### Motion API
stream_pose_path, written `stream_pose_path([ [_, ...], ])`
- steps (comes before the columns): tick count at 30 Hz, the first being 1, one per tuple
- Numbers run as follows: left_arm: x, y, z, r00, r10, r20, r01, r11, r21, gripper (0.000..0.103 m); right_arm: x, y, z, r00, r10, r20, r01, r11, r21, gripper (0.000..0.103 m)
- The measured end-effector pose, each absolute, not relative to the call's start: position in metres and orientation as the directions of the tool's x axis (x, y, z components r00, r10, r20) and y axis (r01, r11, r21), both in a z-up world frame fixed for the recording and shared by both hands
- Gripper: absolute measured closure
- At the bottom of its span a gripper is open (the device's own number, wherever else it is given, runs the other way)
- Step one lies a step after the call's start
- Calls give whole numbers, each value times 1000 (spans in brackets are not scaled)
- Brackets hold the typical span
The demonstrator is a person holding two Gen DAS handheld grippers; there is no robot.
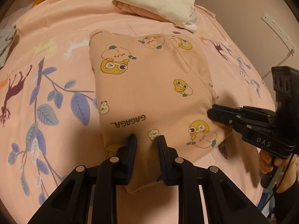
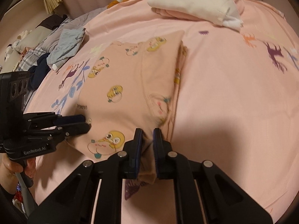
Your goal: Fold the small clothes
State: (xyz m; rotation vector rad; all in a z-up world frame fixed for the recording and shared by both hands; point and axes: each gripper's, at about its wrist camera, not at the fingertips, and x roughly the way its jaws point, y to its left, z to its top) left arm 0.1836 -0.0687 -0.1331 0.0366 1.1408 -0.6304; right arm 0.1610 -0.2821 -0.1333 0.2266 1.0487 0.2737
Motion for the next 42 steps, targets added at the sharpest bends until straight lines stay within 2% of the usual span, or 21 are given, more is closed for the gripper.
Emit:
stream_pose_path([
  [24, 167, -47, -130, 250, -477, -843, 450, 828, -335, 83, 145, -287, -134, 481, 373, -794, -73, 919, 387, 89],
  [32, 168, -27, -125, 242, -486, -840, 386, 842, -376, 81, 131, -294, -129, 490, 395, -777, -49, 903, 428, 81],
  [34, 173, -18, -124, 259, -481, -838, 359, 853, -378, 78, 125, -298, -125, 498, 381, -779, -40, 907, 419, 72],
  [38, 189, -8, -116, 284, -503, -816, 315, 853, -416, 78, 115, -301, -112, 538, 394, -745, -61, 900, 432, 72],
  [42, 213, -20, -104, 323, -524, -788, 316, 845, -432, 78, 118, -278, -97, 559, 434, -706, -156, 892, 424, 72],
])
